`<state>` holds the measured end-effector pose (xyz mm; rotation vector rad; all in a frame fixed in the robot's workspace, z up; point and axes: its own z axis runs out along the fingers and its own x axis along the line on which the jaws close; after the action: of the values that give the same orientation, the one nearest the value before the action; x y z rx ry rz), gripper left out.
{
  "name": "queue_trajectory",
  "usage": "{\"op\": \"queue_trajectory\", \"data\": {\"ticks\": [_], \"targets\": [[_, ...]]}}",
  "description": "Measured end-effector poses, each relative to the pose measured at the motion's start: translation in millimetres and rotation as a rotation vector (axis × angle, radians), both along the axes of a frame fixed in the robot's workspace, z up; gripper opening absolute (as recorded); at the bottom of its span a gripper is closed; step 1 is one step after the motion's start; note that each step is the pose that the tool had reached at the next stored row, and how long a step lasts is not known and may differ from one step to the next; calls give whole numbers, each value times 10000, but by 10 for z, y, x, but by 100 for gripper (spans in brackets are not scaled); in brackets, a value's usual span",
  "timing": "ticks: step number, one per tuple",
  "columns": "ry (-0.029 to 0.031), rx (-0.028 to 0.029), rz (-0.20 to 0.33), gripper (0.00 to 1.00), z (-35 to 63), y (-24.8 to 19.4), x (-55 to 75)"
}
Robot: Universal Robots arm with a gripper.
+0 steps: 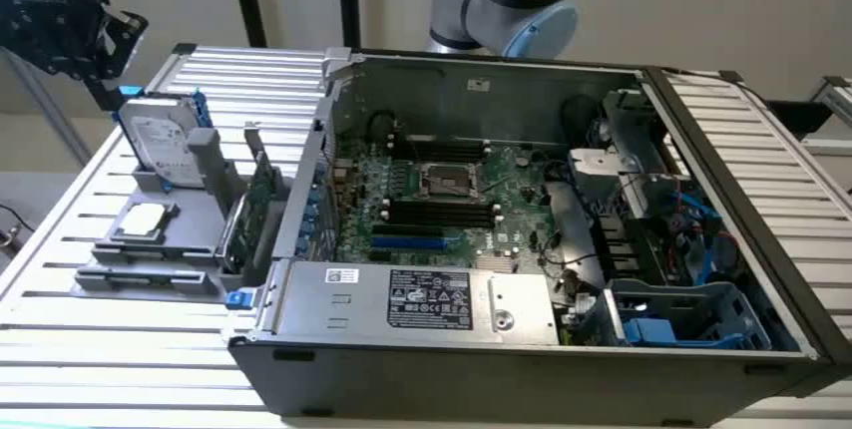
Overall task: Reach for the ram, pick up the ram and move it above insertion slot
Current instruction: 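Reach for the ram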
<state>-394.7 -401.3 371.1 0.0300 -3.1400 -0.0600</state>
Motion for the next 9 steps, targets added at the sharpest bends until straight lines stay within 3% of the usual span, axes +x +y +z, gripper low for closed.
{"op": "queue_trajectory", "data": {"ticks": [9], "targets": [[-1, 0, 0, 11, 0, 0, 0]]}}
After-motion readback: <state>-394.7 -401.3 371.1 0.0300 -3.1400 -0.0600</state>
